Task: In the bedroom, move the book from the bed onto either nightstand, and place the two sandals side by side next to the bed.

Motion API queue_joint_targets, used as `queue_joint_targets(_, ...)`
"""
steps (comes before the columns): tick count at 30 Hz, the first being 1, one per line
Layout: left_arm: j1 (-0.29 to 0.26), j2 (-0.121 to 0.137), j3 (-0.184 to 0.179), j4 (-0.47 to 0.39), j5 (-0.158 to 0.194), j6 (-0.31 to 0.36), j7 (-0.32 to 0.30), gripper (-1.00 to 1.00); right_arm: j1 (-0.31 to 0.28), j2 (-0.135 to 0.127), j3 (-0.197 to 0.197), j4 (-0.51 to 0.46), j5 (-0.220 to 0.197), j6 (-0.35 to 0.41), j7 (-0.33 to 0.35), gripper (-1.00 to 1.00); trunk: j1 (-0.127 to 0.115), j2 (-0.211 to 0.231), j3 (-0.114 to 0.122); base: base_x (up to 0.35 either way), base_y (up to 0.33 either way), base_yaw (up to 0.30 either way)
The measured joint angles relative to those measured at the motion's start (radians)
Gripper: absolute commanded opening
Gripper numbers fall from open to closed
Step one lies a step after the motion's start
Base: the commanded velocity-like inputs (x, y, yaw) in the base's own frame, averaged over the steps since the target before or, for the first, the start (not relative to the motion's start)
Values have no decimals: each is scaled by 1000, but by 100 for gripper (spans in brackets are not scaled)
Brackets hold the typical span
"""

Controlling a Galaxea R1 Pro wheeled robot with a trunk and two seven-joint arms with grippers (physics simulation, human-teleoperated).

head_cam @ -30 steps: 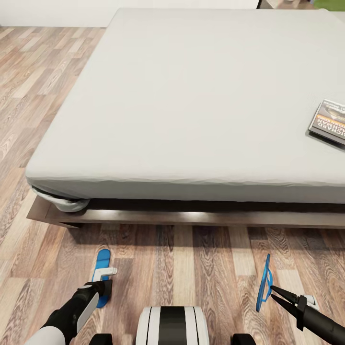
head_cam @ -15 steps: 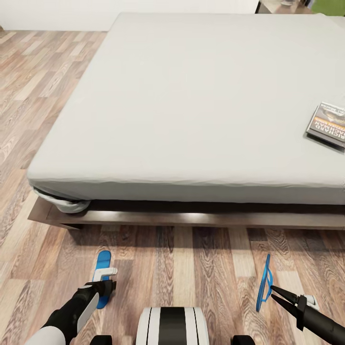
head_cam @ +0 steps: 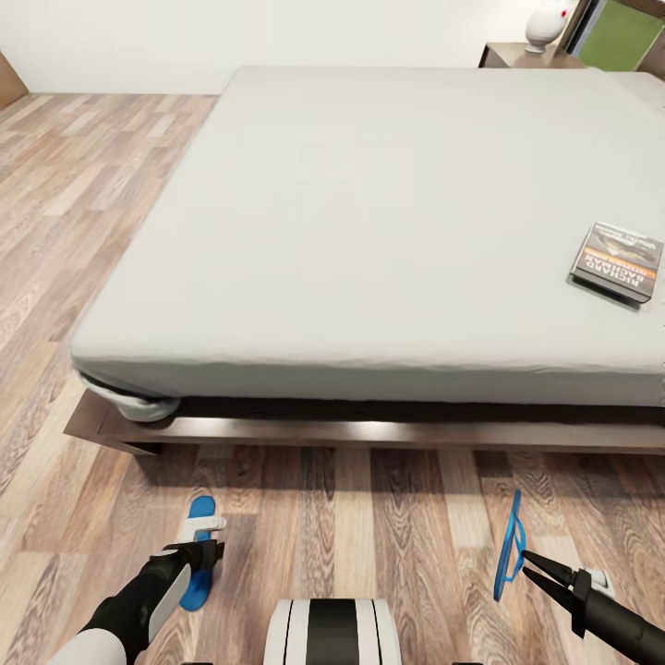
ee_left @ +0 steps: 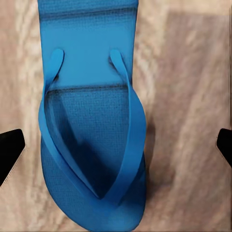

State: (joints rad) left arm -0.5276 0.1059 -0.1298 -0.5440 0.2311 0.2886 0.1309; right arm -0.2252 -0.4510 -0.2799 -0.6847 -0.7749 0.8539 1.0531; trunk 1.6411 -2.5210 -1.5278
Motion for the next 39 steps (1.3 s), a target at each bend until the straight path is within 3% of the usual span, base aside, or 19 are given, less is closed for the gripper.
queue_joint_targets(12,0,3,3,-4,1,-2,-4,100,0,1,1,2,2,-1,1,-100,0,0,4,0,0,0)
queue_joint_targets(15,0,29,16,-20,4,3,-42,100,0,2,3,2,1,-1,-1,-100,0,0,4,0,0,0)
queue_joint_targets(17,0,55,30,-61,13,17,-117,100,0,2,3,2,1,-1,-2,-100,0,0,4,0,0,0)
queue_joint_targets(19,1,94,53,-96,20,62,-235,100,0,2,4,2,1,-1,-2,-100,0,0,4,0,0,0)
queue_joint_targets(21,1,148,86,-115,23,130,-406,100,0,2,4,2,2,-1,-2,-100,0,0,4,0,0,0)
queue_joint_targets(23,1,192,111,-120,24,156,-542,100,0,3,5,2,2,-2,-3,-100,0,0,4,0,0,0)
queue_joint_targets(24,1,215,130,-121,28,166,-641,100,0,3,5,2,3,-2,-4,-100,0,0,4,0,0,0)
queue_joint_targets(28,2,238,172,-119,31,175,-840,100,0,4,5,2,4,-3,-6,-100,0,0,4,0,0,0)
queue_joint_targets(31,10,241,183,-117,31,174,-919,100,0,5,8,2,9,-10,-10,-100,0,0,4,0,0,0)
queue_joint_targets(33,14,239,184,-111,32,172,-932,100,0,4,9,2,43,-32,-33,-100,0,0,4,0,0,0)
queue_joint_targets(34,16,238,185,-93,33,170,-936,100,1,3,10,1,111,-49,-83,-100,0,0,4,0,0,0)
queue_joint_targets(38,17,235,199,-51,34,162,-939,100,0,3,5,-17,316,-61,-285,-100,0,0,4,0,0,0)
queue_joint_targets(39,17,230,208,-50,34,161,-940,100,0,3,4,-33,326,-59,-321,-100,0,0,4,0,0,0)
